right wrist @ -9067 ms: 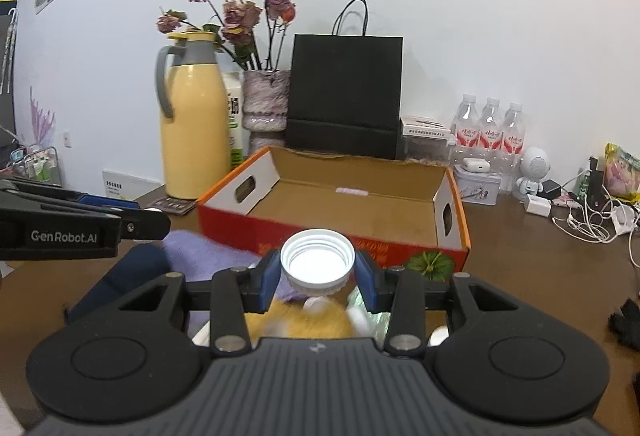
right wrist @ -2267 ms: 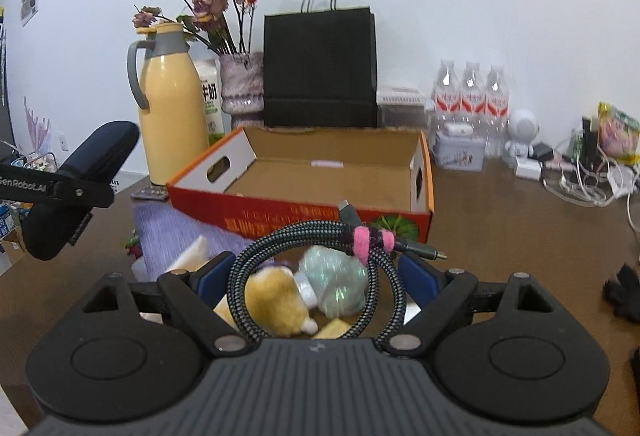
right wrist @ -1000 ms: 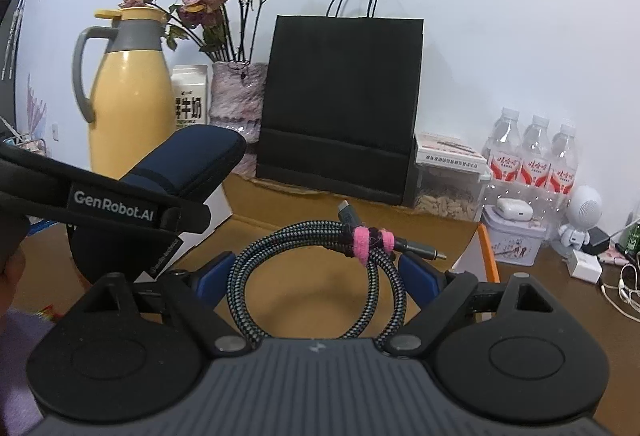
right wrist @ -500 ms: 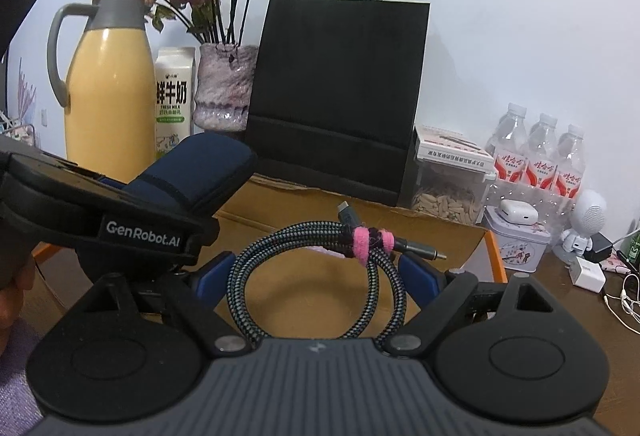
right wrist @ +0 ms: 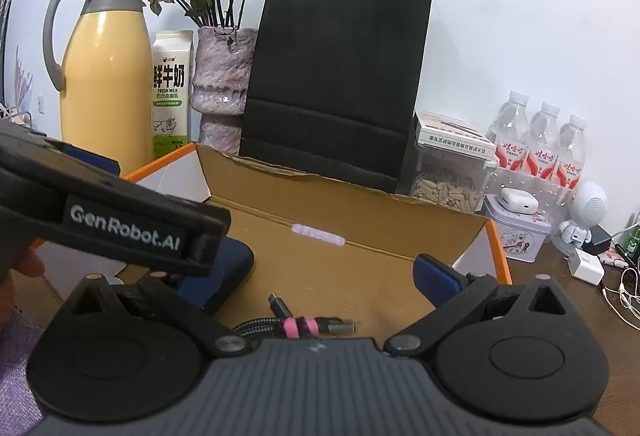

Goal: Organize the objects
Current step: 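Lower the pouch into the box with the left gripper while the right gripper drops the cable in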

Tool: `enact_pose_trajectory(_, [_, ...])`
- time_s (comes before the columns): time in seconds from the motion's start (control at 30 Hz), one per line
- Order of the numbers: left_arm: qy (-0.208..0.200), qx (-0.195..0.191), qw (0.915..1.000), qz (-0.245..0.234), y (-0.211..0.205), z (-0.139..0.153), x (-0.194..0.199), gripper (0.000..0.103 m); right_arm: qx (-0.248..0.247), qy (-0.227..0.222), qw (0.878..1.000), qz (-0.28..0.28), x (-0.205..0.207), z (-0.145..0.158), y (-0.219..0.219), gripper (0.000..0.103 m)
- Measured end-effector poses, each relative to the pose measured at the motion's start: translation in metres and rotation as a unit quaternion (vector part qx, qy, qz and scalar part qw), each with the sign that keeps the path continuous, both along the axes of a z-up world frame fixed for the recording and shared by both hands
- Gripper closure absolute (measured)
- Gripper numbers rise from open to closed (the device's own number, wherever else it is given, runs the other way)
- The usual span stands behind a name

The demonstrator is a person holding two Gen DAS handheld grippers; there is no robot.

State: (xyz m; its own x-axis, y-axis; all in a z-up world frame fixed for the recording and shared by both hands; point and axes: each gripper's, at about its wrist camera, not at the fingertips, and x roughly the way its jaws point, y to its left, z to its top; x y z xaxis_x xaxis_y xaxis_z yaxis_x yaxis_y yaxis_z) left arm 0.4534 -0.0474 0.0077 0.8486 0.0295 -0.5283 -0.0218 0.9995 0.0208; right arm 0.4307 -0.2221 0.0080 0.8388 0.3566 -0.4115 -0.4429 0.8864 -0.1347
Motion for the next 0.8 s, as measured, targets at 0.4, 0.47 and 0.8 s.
enact_pose_trajectory(0.4, [-0.013,-0.010,0.9999,-0.004,0.002,0.007,-0.009,0.000,-0.001,-0.012,1.000,0.006,-0.009,0.004,-0.001,0.000])
enact_pose_trajectory(0.47, [-0.017,-0.013,0.9998,-0.004,0.002,0.009,-0.013,0.000,-0.001,-0.018,1.000,0.006,-0.013,0.007,-0.002,0.000])
enact_pose_trajectory(0.8, [-0.031,-0.027,0.9991,0.005,0.012,0.023,-0.049,0.000,0.014,-0.022,1.000,-0.001,-0.040,0.020,-0.014,0.000])
